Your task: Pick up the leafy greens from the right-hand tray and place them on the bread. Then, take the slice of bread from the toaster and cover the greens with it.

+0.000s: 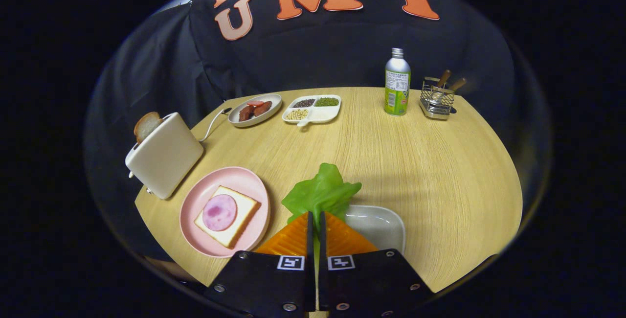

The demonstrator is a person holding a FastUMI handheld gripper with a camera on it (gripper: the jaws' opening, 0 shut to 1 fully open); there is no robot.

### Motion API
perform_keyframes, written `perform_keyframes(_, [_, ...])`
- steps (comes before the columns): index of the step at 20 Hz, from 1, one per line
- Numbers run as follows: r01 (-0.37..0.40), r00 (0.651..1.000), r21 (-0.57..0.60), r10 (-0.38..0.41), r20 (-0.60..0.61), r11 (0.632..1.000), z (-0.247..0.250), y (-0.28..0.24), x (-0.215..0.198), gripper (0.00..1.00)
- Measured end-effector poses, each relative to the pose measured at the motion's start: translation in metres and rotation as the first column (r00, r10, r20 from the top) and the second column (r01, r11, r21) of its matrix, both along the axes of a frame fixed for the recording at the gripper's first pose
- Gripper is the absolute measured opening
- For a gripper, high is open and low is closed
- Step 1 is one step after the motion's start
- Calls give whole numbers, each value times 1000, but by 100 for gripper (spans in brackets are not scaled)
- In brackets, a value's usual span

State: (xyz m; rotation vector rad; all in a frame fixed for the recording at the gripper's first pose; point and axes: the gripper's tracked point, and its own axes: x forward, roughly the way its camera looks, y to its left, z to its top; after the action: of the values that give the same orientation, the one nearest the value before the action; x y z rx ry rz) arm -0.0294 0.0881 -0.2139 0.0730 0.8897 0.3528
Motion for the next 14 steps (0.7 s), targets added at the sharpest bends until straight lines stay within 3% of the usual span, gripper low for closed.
perform_keyframes(14, [-247,969,111,247,15,963,24,122,-24,3])
